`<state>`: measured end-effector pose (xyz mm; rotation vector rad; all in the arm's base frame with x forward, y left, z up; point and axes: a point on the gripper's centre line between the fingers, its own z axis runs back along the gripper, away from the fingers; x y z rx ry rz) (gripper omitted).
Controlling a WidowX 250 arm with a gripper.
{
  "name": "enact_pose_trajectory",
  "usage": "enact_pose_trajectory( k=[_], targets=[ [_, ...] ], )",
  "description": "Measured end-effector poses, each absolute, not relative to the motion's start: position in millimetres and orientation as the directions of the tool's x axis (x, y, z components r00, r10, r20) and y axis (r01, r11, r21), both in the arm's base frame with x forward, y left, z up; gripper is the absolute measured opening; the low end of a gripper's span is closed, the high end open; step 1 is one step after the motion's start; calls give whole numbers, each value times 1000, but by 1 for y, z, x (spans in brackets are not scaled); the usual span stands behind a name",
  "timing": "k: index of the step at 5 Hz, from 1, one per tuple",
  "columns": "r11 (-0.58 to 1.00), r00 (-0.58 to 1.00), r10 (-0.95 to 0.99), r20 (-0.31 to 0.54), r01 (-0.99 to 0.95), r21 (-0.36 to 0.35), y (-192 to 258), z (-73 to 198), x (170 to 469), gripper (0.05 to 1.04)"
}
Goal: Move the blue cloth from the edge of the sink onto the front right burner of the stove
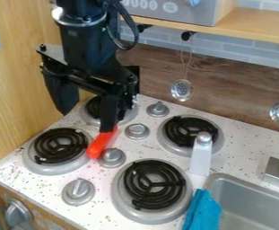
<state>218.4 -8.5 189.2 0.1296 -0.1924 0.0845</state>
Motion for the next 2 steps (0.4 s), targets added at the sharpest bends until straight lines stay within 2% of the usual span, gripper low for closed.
enact_pose_trajectory(
  k=[1,2],
  targets=[
    [988,982,73,176,-95,121,-9,184,218,1005],
    [996,997,22,72,-28,82,-28,135,231,1005]
  ],
)
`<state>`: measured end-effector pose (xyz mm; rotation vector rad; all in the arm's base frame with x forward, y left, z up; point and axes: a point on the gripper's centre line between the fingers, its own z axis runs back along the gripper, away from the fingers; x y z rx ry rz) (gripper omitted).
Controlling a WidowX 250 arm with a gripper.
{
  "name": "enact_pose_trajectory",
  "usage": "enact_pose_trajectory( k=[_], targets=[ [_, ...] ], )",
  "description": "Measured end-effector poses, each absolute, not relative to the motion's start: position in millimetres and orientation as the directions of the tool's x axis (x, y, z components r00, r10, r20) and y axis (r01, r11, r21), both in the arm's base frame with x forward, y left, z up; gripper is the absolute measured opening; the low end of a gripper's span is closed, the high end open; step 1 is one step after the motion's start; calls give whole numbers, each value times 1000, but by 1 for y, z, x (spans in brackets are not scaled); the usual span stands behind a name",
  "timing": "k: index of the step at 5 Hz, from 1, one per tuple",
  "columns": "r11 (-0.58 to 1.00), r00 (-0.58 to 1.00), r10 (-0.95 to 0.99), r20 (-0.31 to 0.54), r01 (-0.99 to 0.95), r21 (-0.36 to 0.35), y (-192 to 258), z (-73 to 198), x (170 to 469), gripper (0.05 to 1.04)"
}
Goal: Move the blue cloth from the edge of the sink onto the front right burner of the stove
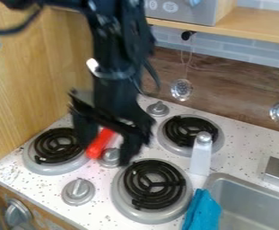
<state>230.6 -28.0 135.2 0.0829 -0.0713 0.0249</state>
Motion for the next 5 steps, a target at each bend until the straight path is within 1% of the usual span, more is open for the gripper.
enact_pose_trajectory(
  k=[1,2,3,4,5],
  targets=[
    [998,995,-54,89,56,-29,-47,102,231,1005],
    [995,992,-69,107,76,-66,-53,93,229,1005],
    [997,990,-43,133,52,-65,-53,81,234,1005],
    [997,992,-1,126,10,-77,-58,64,242,1005],
    [997,994,5,112,4,-77,-67,53,257,1005]
  ],
)
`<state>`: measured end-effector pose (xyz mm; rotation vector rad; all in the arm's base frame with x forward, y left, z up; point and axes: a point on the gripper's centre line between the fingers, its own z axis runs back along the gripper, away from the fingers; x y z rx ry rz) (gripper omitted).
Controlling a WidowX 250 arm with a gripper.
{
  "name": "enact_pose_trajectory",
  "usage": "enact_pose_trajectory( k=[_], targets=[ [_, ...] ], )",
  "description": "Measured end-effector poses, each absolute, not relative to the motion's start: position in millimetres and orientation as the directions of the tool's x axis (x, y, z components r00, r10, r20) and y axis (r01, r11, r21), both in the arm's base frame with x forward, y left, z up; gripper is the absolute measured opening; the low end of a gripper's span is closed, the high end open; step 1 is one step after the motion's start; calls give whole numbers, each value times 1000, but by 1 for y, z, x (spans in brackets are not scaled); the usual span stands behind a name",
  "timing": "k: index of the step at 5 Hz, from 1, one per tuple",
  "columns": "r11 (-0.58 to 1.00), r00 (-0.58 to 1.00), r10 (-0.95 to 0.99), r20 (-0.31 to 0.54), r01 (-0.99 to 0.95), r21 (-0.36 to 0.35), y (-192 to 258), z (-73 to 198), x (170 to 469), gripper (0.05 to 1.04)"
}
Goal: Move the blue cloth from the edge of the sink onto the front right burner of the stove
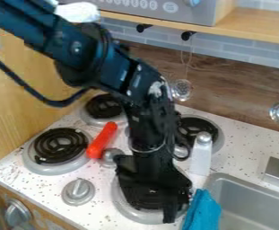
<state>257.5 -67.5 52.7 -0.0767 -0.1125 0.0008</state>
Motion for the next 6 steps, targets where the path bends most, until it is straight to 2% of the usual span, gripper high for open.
enact_pose_trajectory(
  k=[2,4,5,6],
  targets=[
    [997,997,-1,72,7,-74,-103,25,293,1005],
    [998,999,-10,47,12,-57,-125,7,314,1005],
    [999,999,-45,22,45,-30,-134,2,316,940],
    [998,998,-64,-20,64,17,-129,3,313,637]
  ],
)
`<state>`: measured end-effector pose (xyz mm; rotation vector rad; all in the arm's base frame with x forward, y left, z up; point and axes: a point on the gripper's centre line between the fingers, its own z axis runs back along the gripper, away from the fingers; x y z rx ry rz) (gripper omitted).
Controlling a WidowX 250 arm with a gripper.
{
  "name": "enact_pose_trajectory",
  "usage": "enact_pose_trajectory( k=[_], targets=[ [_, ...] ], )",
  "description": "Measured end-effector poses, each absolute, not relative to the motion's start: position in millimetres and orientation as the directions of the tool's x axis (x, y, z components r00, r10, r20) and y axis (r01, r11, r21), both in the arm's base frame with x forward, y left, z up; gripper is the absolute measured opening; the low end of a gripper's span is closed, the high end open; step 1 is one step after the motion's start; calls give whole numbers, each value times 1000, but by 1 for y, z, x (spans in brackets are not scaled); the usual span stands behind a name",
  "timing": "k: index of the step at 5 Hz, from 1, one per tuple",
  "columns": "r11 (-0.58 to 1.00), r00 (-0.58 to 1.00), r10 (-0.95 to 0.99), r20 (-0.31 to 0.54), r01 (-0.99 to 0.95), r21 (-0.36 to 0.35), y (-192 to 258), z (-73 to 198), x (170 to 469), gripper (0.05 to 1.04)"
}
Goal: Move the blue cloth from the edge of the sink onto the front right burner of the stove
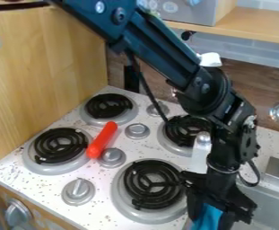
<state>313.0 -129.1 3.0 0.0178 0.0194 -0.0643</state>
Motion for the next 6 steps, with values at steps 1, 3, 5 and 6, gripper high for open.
enact_pose_trajectory(
  k=[1,3,5,6],
  targets=[
    [994,995,-90,-45,92,53,-130,4,307,381],
    [984,993,-114,-25,116,136,-120,39,298,80],
    [971,990,-133,-42,138,197,-96,71,276,75],
    [976,996,-63,-69,76,203,-62,76,269,75]
  ],
)
